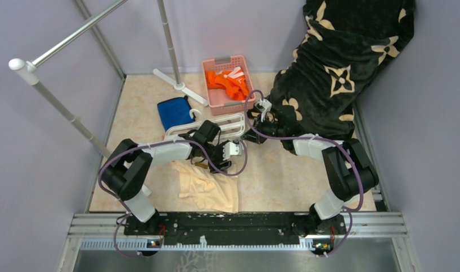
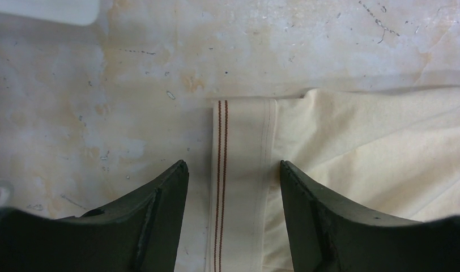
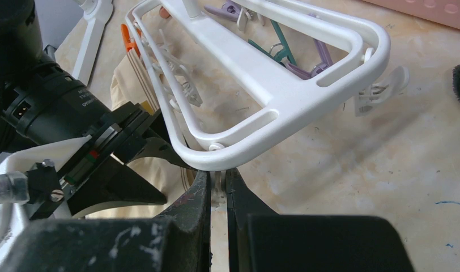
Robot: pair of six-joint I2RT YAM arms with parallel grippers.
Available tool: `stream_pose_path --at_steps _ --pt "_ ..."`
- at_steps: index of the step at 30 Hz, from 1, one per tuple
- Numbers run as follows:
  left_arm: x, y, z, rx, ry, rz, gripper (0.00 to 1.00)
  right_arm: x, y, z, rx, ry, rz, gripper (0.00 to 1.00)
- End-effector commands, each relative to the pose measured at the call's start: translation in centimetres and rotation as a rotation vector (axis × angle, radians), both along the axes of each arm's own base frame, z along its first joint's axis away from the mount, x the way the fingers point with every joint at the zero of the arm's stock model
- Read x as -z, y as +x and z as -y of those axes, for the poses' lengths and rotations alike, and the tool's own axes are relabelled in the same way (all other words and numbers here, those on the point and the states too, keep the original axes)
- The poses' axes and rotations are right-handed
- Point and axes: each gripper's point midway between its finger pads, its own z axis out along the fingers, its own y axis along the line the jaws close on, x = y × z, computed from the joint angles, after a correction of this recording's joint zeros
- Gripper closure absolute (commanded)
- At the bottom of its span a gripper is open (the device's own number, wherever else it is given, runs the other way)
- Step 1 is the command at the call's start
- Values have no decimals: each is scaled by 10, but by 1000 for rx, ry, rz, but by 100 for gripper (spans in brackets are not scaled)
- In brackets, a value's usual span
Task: Clip the underwear to the hanger
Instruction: Adjust the underwear at the center of the board.
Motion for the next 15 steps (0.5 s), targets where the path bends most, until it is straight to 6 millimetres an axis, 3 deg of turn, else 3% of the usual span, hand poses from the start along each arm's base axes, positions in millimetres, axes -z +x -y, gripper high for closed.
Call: stream_pose_path --at_steps 1,10,13,15 --pt "14 -6 -8 15 41 -30 34 -31 8 -11 -42 45 111 100" --pt "36 -10 -17 31 151 -26 44 -33 8 -10 -41 36 117 100" --pt "38 -11 -18 38 181 -2 56 -34 9 -10 -39 34 118 100" --pt "38 -10 -17 32 188 6 71 -34 9 -10 -39 33 119 100"
